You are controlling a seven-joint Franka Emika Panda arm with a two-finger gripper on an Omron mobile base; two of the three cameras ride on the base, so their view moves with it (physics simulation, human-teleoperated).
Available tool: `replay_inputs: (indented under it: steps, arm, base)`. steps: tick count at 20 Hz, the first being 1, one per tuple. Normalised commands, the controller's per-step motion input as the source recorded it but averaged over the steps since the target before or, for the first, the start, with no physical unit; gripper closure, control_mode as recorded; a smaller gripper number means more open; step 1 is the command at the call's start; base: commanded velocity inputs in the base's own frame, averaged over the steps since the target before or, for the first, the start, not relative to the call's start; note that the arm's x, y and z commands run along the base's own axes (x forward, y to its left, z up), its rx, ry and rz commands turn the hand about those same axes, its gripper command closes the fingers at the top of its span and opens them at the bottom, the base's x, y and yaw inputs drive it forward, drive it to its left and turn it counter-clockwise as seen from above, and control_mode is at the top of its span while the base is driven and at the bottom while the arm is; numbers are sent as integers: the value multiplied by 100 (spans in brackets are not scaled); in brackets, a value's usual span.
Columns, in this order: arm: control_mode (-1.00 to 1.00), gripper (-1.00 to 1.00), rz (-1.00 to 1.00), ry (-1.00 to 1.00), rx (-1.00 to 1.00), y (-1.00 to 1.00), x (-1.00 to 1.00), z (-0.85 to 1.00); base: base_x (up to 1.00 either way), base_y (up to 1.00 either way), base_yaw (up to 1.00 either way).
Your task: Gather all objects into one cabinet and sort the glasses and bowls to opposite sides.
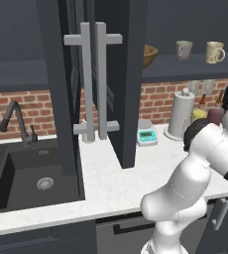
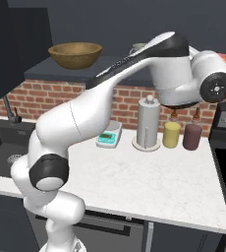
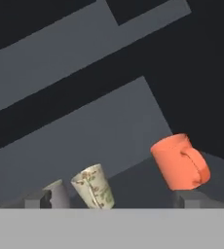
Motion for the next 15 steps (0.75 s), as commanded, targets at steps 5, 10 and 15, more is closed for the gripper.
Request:
replay_inputs:
  steps: [5, 10, 15]
  arm:
    - [-100, -100, 9, -12, 21, 0, -100, 0]
    - [-100, -100, 14, -3, 6, 0, -100, 1]
    - [-100, -100, 20, 0, 0, 0, -100, 3]
  base:
    - [0, 0, 0]
    - [0, 0, 0]
    - [0, 0, 0]
